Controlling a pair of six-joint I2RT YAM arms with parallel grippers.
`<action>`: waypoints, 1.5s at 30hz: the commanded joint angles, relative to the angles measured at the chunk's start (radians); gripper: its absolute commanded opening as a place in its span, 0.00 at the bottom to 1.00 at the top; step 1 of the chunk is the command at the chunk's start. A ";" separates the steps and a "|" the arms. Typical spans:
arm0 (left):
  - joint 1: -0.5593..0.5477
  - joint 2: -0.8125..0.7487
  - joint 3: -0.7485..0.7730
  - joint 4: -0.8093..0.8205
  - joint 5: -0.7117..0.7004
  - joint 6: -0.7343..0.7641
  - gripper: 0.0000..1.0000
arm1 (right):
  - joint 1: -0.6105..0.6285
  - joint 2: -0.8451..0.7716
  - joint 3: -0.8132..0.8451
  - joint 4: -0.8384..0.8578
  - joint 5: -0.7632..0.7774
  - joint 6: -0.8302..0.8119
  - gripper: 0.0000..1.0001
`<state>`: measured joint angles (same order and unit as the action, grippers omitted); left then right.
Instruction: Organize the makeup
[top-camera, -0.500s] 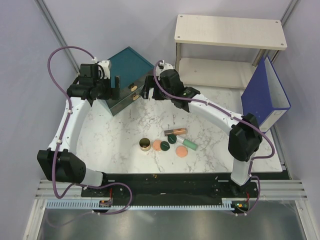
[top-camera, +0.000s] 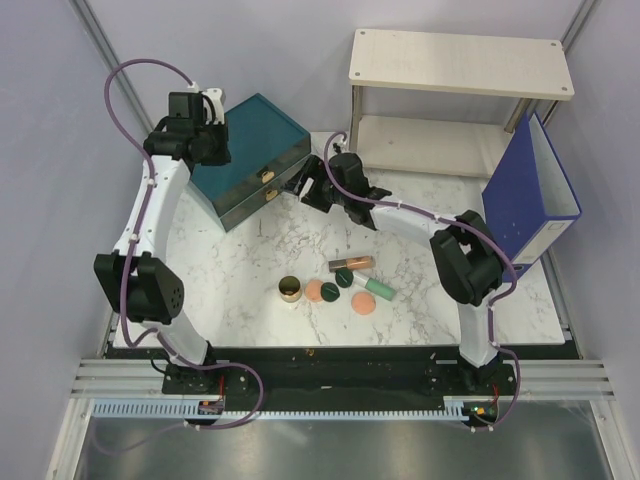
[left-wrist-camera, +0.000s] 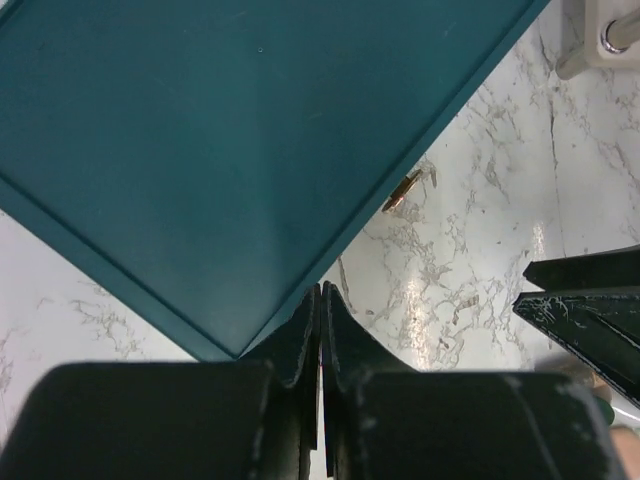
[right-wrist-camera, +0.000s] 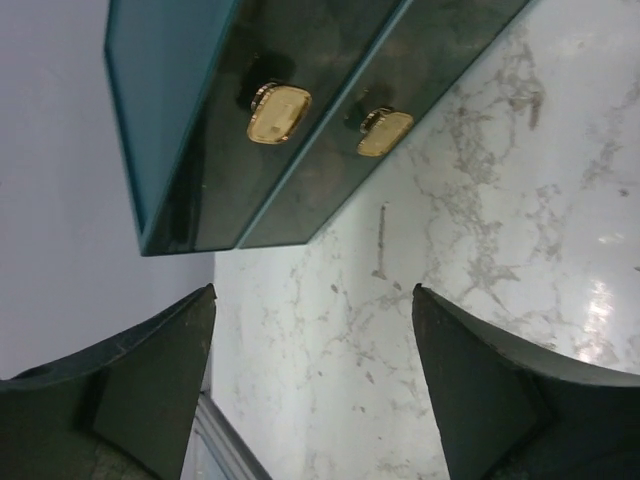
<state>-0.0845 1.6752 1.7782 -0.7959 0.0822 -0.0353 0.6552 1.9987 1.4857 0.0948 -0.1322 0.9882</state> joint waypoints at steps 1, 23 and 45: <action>0.008 0.095 0.078 -0.031 0.017 -0.047 0.02 | 0.000 0.054 -0.012 0.273 -0.113 0.179 0.83; 0.083 0.212 0.069 -0.074 0.157 -0.112 0.02 | -0.006 0.416 0.205 0.697 -0.222 0.475 0.73; 0.083 0.279 0.067 -0.121 0.172 -0.098 0.02 | -0.037 0.494 0.361 0.543 -0.192 0.434 0.48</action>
<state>-0.0002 1.9137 1.8320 -0.8692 0.2413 -0.1230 0.6186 2.4989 1.8168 0.6540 -0.3668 1.4605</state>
